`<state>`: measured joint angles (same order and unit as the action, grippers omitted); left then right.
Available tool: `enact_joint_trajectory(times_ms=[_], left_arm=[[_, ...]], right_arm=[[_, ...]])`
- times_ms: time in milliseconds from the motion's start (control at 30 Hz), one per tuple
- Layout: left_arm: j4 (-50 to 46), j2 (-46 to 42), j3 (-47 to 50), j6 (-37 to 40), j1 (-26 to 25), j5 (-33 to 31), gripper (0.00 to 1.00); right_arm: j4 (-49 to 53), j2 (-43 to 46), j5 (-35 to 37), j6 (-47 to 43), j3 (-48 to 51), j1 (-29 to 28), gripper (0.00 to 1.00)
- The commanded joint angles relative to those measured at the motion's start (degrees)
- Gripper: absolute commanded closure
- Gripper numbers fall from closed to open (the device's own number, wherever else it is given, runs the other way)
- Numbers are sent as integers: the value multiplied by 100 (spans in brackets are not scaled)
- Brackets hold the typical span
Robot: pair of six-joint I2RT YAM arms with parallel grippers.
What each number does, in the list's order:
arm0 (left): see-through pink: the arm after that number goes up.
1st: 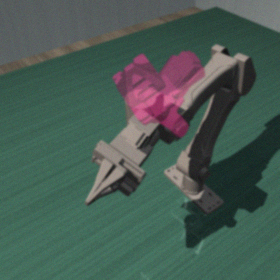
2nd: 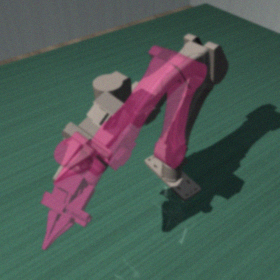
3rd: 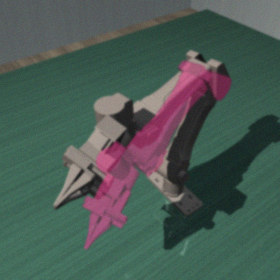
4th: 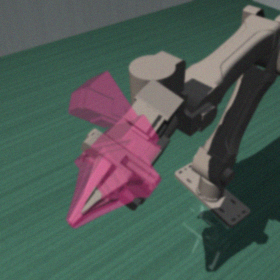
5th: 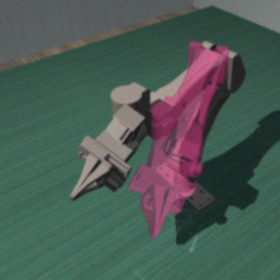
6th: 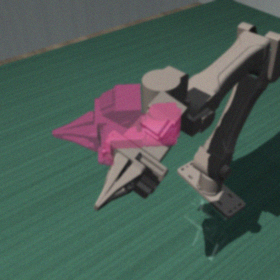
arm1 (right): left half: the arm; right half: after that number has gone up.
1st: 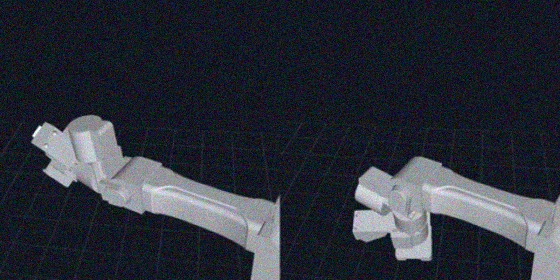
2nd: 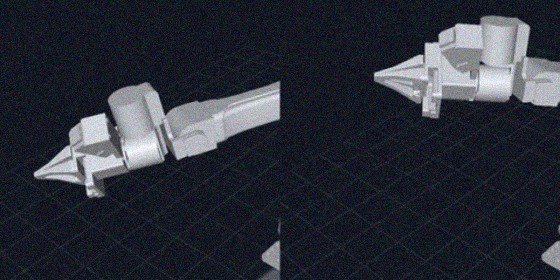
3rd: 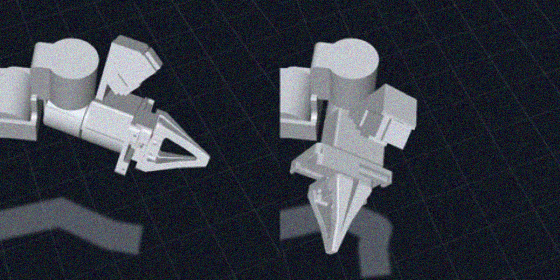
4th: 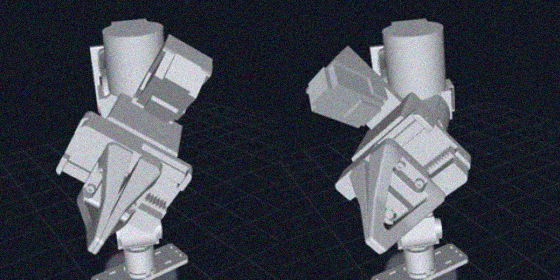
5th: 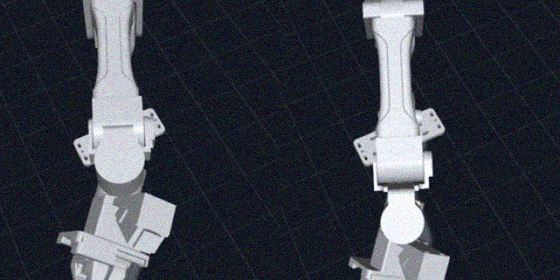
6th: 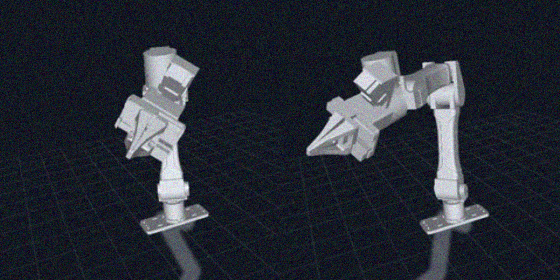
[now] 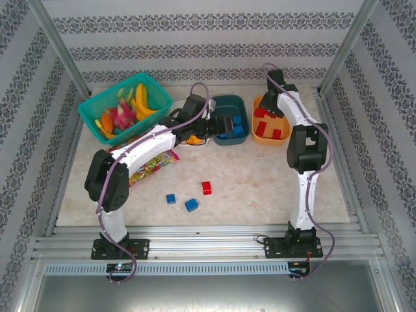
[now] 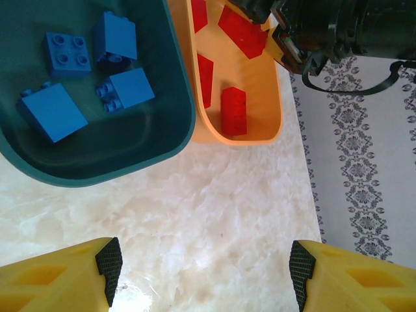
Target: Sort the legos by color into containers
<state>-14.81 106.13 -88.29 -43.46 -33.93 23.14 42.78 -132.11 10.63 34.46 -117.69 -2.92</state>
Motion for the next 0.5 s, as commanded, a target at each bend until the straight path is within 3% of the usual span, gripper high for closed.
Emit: enact_joint_trajectory(times_ms=[0,300,467], left_arm=[[35,85,-357,182,-52,211,29],[-370,230,-707,308,-52,239,29],[-728,42,-592,462,-52,136,29]], right_arm=[[408,-190,274,331,-46,132,45],[712,-741,-149,342,-810,127,31],[721,-435,-80,356,-844,47,19]])
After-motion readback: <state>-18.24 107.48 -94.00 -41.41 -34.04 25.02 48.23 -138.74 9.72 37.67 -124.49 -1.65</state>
